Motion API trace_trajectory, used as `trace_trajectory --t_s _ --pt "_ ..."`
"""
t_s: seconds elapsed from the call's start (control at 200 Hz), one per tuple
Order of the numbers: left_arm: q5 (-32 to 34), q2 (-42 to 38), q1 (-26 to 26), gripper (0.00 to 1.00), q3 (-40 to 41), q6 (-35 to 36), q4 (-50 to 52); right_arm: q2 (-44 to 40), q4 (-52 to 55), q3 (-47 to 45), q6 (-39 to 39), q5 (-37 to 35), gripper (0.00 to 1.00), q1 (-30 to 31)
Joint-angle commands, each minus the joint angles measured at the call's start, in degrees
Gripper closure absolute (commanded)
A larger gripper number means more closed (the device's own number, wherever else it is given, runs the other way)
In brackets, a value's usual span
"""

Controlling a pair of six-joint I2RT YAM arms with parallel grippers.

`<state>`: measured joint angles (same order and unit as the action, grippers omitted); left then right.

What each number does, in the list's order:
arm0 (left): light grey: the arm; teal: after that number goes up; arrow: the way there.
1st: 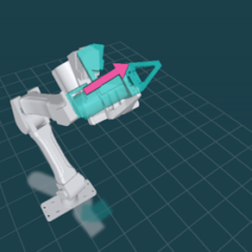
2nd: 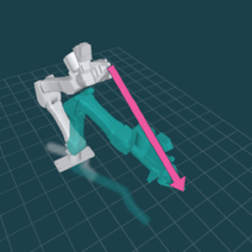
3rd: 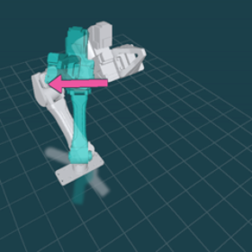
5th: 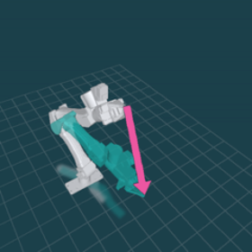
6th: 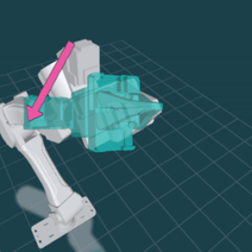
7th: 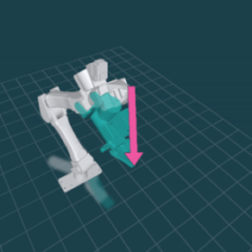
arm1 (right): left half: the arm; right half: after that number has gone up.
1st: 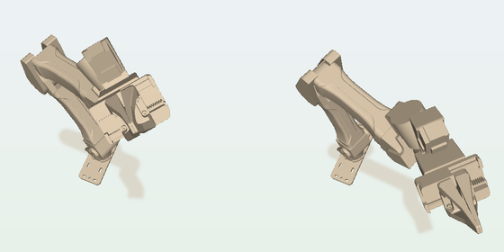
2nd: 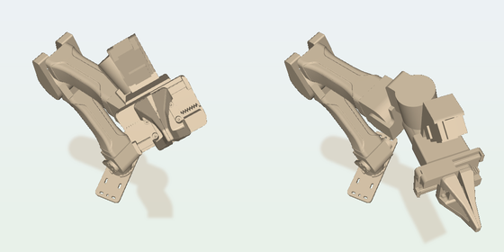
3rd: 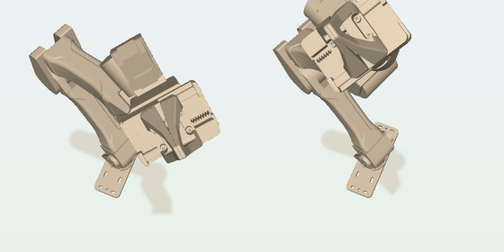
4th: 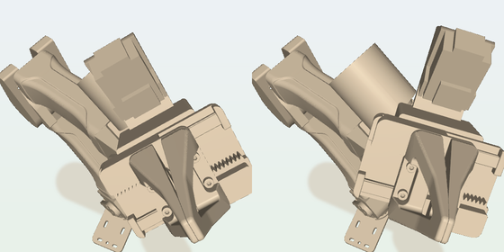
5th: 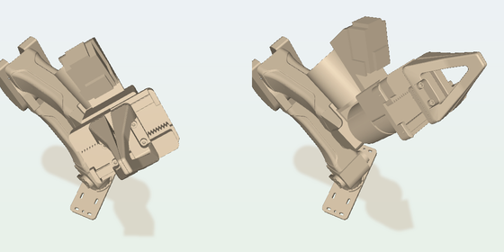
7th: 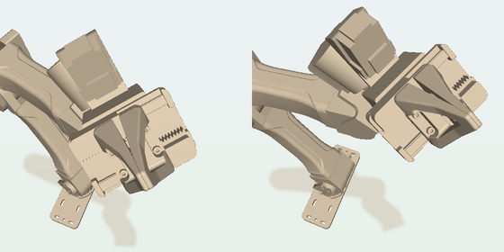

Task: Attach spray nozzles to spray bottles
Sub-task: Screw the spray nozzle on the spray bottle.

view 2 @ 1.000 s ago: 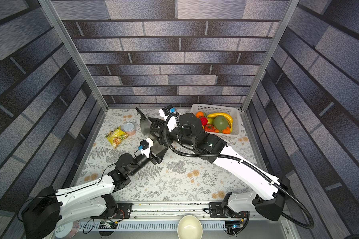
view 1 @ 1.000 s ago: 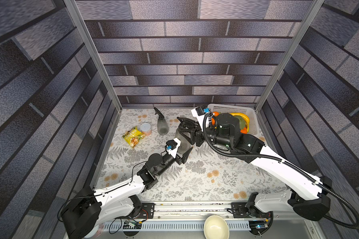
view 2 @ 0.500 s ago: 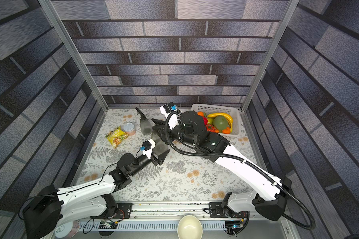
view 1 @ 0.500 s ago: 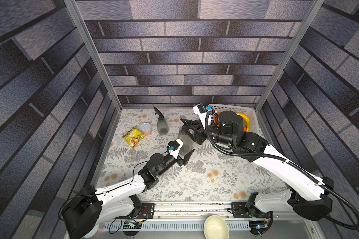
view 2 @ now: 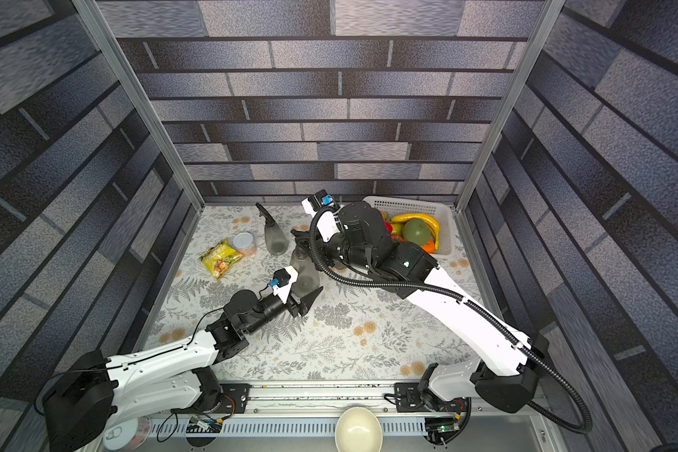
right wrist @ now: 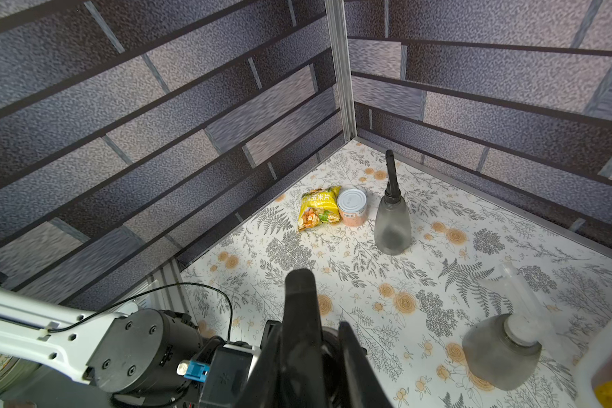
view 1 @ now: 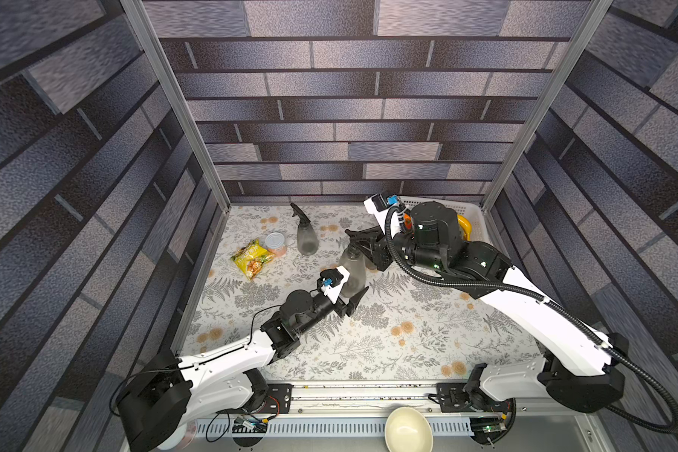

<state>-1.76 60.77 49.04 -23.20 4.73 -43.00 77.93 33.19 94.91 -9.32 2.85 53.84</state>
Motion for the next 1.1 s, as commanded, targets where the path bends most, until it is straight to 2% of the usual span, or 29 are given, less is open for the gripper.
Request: trace_trajectory --t_s 0.0,0.135,0.391,0.451,0.536,0.631,0.741,0.967,1.097 --pt "-1.5 -1.7 0.7 0.20 -3.2 2.1 -0.4 2.4 7.6 2.2 1.4 2.0 0.76 0.3" --pt "-1.6 -1.9 1.0 0.20 -3.4 2.6 0.6 4.0 10.7 4.5 2.6 2.9 0.79 0.3" --pt "2.5 -1.2 0.2 0.21 -3.0 0.2 -4.6 0.4 6.0 -2.2 -0.2 -0.2 0.81 0.9" --pt "4.9 -0.6 0.3 0.20 -4.3 -0.1 -5.1 0.8 5.6 -3.0 -0.8 -3.8 0.82 2.6" --pt "7.5 0.6 0.4 0.22 -6.4 0.9 -5.0 2.5 6.8 -2.4 -3.5 -12.9 0.83 5.5" --pt "11.8 2.5 1.1 0.23 -8.3 4.5 -6.1 5.2 9.6 -0.3 -7.4 -25.6 0.85 8.9" --pt "16.3 4.5 2.7 0.23 -10.1 10.3 -7.4 8.6 13.4 3.0 -12.8 -35.7 0.86 10.9" --pt "23.3 8.7 6.2 0.23 -12.2 19.2 -14.4 15.5 15.9 9.4 -21.8 -44.0 0.88 11.9" --pt "25.8 12.1 8.1 0.23 -12.0 23.6 -21.8 15.9 10.0 7.2 -25.4 -46.0 0.89 12.5"
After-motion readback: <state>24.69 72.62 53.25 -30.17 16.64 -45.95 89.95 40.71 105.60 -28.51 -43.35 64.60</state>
